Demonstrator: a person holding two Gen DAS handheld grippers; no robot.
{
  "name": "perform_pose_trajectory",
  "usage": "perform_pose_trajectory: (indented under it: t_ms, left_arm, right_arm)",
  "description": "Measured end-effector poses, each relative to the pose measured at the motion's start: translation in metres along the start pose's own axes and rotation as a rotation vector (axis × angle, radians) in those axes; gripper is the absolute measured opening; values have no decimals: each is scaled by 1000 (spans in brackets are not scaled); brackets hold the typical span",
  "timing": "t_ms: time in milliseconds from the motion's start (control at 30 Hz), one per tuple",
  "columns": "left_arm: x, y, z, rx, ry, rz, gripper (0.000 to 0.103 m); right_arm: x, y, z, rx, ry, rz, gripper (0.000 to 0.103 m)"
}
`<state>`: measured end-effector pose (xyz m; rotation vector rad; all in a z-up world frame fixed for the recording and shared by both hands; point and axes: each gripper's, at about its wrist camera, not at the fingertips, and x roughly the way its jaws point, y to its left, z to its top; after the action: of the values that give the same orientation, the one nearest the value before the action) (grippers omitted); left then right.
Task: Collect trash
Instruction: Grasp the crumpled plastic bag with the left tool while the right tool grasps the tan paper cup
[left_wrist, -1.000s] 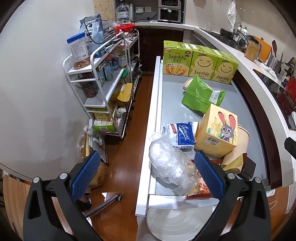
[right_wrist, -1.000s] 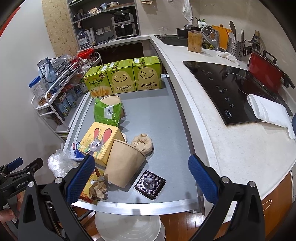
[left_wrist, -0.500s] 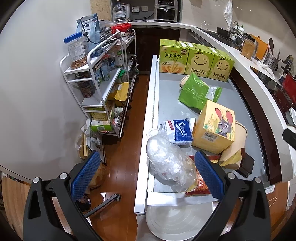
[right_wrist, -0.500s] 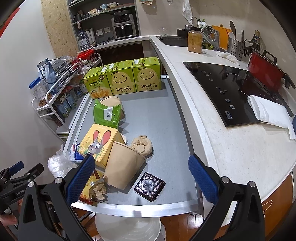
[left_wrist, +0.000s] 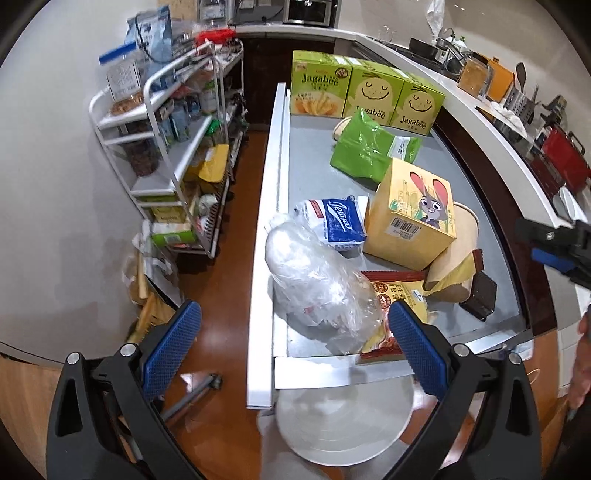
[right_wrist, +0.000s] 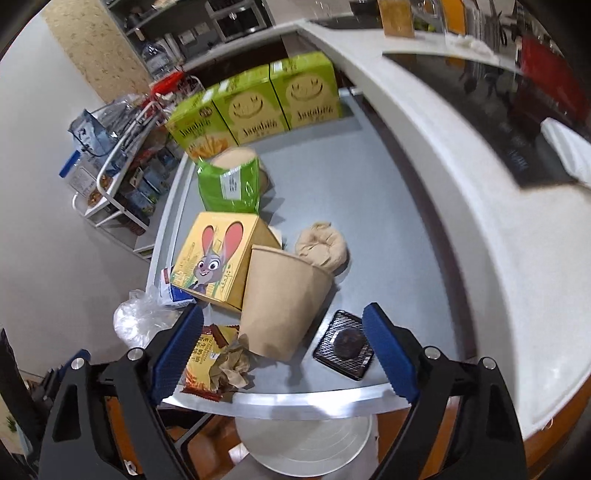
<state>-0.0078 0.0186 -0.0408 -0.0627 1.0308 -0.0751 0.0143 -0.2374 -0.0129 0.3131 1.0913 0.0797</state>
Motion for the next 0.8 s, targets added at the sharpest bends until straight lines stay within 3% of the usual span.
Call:
perform_pose_trajectory:
  t_ms: [200, 600, 700, 767, 800]
  left_arm:
    - [26, -4, 10, 9, 28, 23, 102]
    - [63, -13, 15, 86, 72, 23, 101]
    - [70, -15, 17, 99, 87, -13, 88]
    - [75, -14, 18, 91, 107, -64, 73]
    - [76, -13, 19, 83, 114, -85, 71]
  right_arm:
    - [35, 2, 7, 34, 58, -60, 86]
    - [84, -12, 7, 164, 196, -26, 85]
    - [87, -6, 11, 114, 189, -24, 68]
    - [87, -2, 14, 88, 186, -17, 67]
    - [87, -3, 15, 90, 184, -11, 66]
